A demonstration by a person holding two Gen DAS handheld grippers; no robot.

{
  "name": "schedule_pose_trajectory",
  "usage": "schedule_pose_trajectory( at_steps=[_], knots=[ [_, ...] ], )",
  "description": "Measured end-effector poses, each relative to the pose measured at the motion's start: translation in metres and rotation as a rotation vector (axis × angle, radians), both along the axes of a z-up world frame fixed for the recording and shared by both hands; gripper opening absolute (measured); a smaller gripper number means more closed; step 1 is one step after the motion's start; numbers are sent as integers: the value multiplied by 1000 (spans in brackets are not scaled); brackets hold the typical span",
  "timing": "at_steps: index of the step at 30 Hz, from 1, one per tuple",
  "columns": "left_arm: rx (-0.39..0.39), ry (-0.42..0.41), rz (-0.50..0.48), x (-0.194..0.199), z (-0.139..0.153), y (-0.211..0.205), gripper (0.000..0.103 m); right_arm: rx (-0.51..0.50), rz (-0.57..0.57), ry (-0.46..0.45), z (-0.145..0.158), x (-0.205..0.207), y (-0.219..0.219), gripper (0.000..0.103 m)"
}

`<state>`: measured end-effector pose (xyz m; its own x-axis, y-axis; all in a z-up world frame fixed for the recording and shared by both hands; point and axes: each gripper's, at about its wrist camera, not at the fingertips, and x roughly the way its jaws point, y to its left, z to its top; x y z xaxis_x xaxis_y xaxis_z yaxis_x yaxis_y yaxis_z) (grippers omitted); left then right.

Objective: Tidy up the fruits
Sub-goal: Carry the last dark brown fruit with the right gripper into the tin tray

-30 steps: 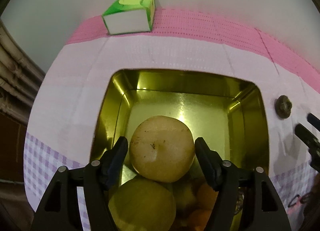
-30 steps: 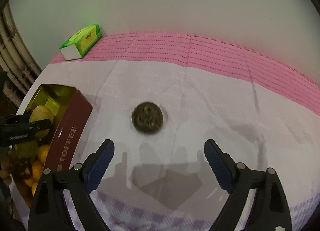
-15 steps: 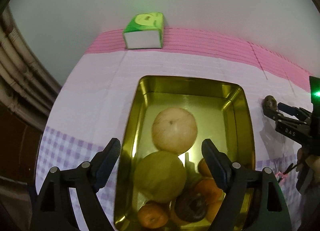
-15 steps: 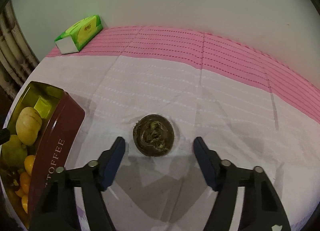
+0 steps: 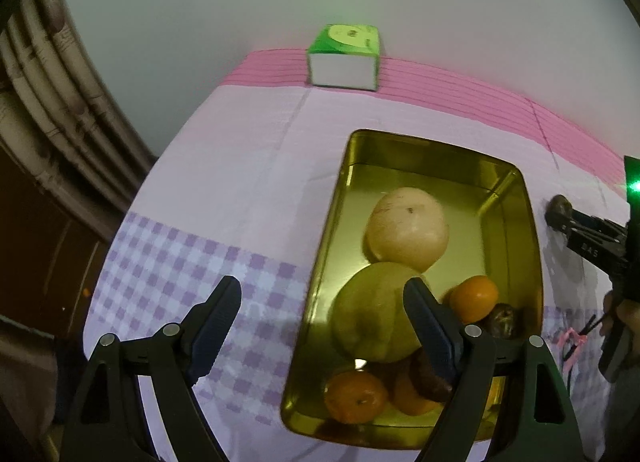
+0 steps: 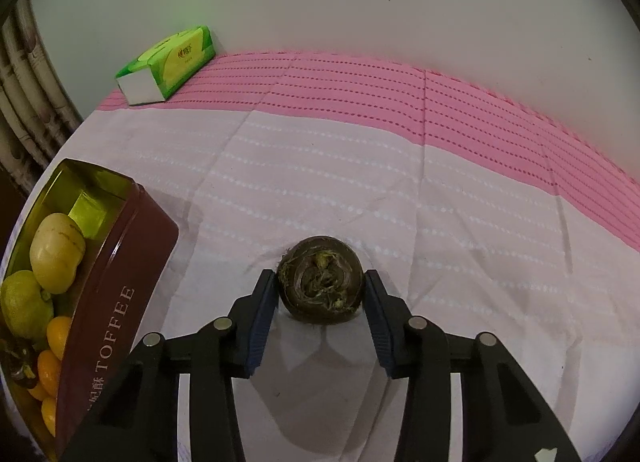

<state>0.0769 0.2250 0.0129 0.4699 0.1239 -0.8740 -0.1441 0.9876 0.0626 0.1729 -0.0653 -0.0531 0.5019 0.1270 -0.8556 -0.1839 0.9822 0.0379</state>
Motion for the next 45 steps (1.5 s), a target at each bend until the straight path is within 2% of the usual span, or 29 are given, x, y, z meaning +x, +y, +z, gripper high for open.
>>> schedule_pose_trajectory(
  at_steps=[5,10,15,20,29,45],
  knots=[
    [9,-4,3,-6,1,0,83,-6,9,-10,9,-7,5,41],
    [23,-19,-6,-9,4,-3,83,23,46,-56,38,-19,18,41],
    [35,-26,0,-14,7,-1,84,64,120,-89,64,-37,46,41],
    [36,-28,7,-21,9,2,84,85,210,-96,77,-54,81,41],
    [47,-22,20,-30,9,7,85,77,313,-69,74,-76,123,41],
    [51,-15,37,-40,9,14,86,37,346,-11,50,-87,147,41]
  ],
)
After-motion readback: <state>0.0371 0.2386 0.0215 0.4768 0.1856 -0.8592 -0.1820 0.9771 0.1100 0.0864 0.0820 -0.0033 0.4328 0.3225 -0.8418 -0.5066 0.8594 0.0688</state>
